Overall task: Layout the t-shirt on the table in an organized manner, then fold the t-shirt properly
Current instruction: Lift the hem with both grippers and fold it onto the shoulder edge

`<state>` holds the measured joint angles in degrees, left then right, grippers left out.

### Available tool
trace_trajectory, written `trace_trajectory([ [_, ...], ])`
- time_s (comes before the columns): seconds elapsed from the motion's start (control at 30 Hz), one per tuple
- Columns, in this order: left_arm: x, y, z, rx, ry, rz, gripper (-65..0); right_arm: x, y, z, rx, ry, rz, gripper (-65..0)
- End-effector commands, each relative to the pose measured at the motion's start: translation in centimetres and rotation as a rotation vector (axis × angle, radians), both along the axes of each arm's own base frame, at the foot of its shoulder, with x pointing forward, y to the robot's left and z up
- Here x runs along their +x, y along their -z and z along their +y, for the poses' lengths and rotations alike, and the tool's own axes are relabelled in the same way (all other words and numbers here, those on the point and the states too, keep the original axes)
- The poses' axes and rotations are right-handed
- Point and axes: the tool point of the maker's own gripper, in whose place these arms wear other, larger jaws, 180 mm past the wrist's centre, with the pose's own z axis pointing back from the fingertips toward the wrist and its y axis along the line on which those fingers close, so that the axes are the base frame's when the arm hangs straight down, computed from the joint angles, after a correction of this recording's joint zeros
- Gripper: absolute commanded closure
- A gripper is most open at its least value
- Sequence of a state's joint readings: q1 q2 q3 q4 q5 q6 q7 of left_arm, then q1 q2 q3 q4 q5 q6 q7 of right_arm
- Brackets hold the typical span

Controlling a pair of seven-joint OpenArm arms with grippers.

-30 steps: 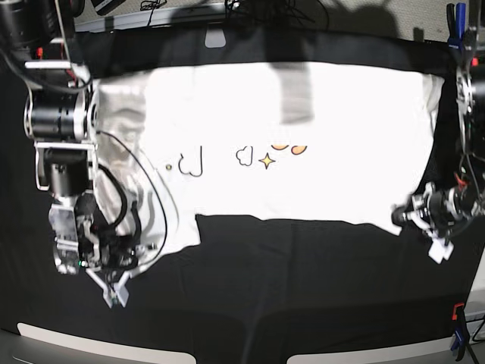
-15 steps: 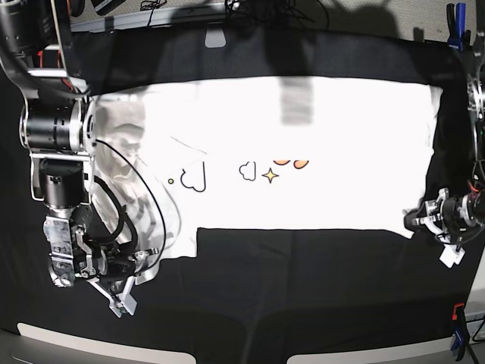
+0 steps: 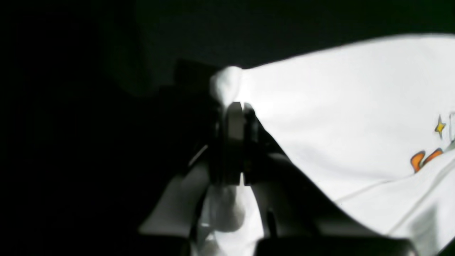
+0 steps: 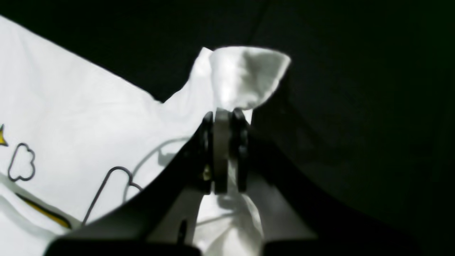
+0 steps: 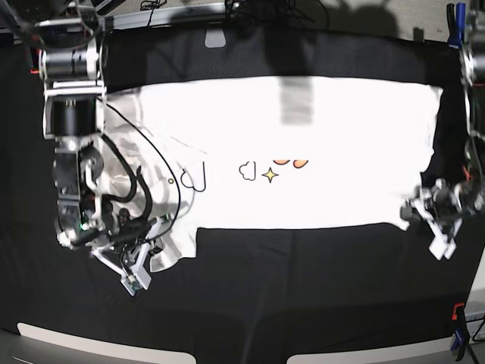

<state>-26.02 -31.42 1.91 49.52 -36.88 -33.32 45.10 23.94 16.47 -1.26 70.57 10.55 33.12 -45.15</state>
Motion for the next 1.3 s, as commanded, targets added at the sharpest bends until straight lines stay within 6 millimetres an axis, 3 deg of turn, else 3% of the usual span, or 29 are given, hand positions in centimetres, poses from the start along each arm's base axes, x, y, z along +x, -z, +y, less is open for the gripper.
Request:
trace_trajectory([
  [0.0, 1.3, -2.3, 0.6, 0.039, -0.004, -0.081, 0.0, 1.1, -2.9, -0.4, 0.02, 0.011, -0.081, 0.0],
  [0.13, -0.3, -2.9, 0.7, 0.205, -0.018, -0.13, 0.0, -0.5, -4.5, -2.2, 0.061, 0.074, -0.117, 0.0],
  [0.37, -3.5, -5.7, -1.3, 0.278, 0.013, -0.242, 0.0, -5.6, -5.2, -3.8, 0.017, 0.061, -0.162, 0.0],
  [0.6, -7.7, -7.4, 0.1, 0.306, -0.023, -0.271, 0.0, -10.5, -5.1, -4.0, -0.017, 0.062, -0.171, 0.0],
  [0.77, -11.3, -6.6, 0.0, 0.324, -0.008, -0.236, 0.0, -13.4, -5.2, -6.2, -0.058, 0.121, -0.166, 0.0],
  [0.97, -14.1, -4.5, -0.3, 0.327, 0.012, -0.162, 0.0, -16.3, -4.0, -9.3, -0.087, 0.207, -0.118, 0.0],
  [1.27, -16.0, -2.6, -0.7, 0.329, 0.011, -0.075, 0.0, -18.7, -1.8, -9.0, -0.076, 0.216, -0.043, 0.0],
])
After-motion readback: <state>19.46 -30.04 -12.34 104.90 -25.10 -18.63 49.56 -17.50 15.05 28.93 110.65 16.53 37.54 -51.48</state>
